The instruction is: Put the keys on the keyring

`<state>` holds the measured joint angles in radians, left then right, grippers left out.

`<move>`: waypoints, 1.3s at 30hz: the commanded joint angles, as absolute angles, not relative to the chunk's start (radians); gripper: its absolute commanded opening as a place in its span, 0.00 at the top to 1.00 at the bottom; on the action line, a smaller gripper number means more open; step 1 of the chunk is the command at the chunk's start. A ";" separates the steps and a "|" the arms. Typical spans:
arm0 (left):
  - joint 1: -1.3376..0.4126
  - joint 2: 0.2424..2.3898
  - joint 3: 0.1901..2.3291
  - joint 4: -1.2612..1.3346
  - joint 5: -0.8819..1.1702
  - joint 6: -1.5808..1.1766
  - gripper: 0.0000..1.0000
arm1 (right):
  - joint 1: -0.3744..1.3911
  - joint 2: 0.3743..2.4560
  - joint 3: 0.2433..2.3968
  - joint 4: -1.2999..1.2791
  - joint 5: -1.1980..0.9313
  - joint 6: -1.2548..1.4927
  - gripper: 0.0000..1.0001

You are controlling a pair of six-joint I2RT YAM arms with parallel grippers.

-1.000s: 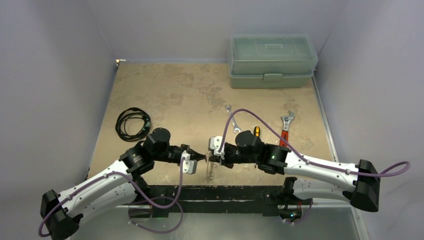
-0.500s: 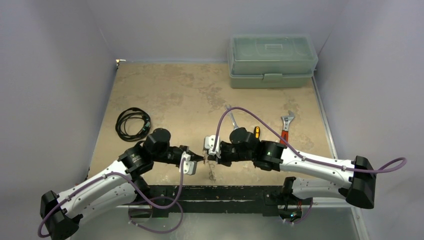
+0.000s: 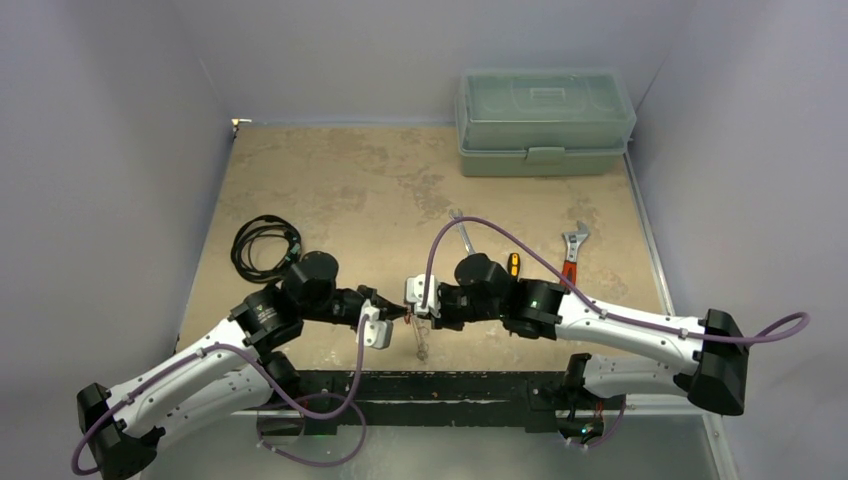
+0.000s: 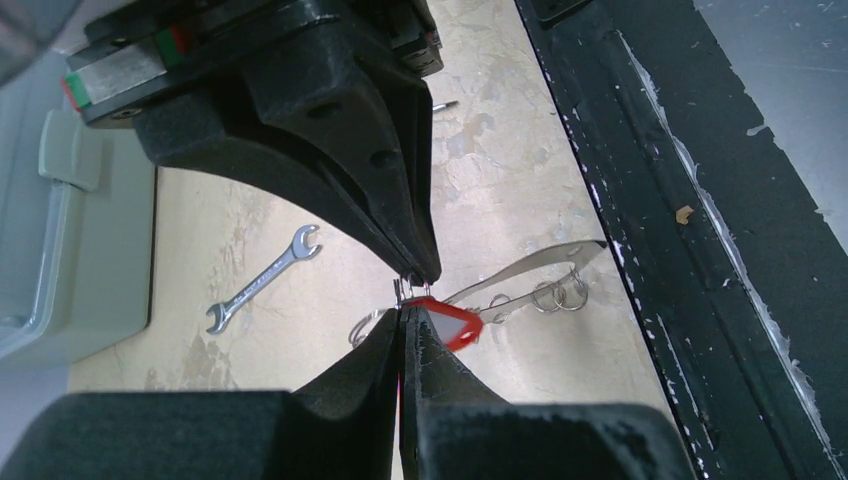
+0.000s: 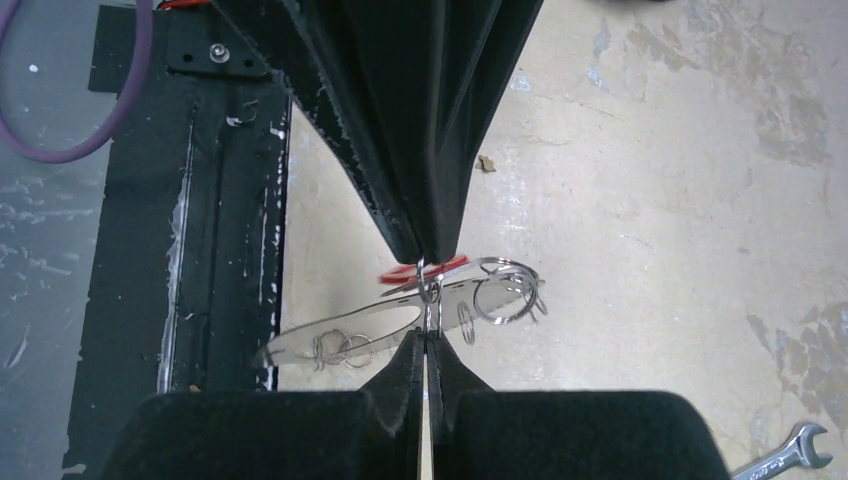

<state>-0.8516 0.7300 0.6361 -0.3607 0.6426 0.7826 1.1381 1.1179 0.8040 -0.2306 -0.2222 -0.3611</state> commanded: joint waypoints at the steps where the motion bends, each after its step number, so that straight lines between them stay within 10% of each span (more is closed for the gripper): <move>1: -0.856 0.727 0.671 -0.368 0.649 0.810 1.00 | 1.137 1.158 0.855 -0.339 -0.215 -0.400 1.00; 39: -0.856 0.802 0.711 -0.379 0.679 0.791 1.00 | 1.138 1.063 0.847 -0.180 -0.113 -0.549 1.00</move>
<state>-0.8524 0.8257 0.7002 -0.4271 0.6582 0.8173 1.1378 1.1004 0.8577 -0.2695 -0.1143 -0.4755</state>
